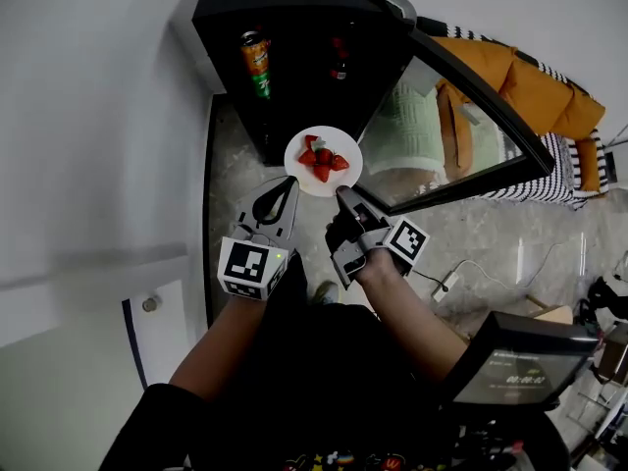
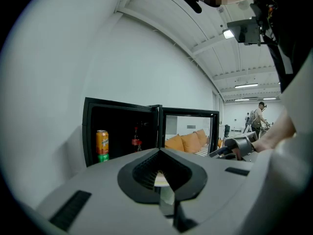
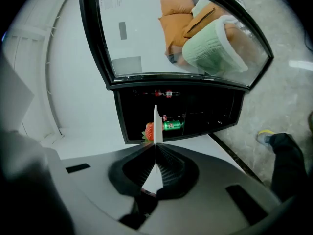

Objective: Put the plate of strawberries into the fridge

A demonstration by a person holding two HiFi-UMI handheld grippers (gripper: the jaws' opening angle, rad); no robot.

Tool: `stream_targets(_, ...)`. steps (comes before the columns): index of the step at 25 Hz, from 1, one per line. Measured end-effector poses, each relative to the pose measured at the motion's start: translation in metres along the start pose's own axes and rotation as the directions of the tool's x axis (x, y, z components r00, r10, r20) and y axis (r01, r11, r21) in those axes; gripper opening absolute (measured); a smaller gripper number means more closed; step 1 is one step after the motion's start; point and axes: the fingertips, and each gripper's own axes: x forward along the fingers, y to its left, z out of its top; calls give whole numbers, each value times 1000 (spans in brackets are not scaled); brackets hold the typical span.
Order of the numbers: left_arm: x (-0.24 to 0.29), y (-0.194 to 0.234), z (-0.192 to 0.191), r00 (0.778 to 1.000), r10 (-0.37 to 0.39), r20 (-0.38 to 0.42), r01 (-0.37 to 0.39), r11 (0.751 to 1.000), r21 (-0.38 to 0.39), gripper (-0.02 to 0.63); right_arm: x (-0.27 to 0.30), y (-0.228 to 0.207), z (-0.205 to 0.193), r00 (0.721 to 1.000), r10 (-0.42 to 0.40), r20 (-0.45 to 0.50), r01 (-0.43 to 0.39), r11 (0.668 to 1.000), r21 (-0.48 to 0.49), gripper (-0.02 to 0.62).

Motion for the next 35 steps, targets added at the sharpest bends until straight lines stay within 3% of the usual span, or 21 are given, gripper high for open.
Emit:
stream_targets(20,13,10,16,997,-75,-36,76,997,27,3,1,15,-2,999,-7,53,6,1000,12,12)
stream_targets(30,4,-6,4,999,-34,1,34,996,83,3,-1,4,-3,999,46,19,-46,999,-3,12)
stream_targets(35,10,-6,1,1000,17,2,-17,998,59,3,8,-6,3,999,48,-5,-48,999,11,12)
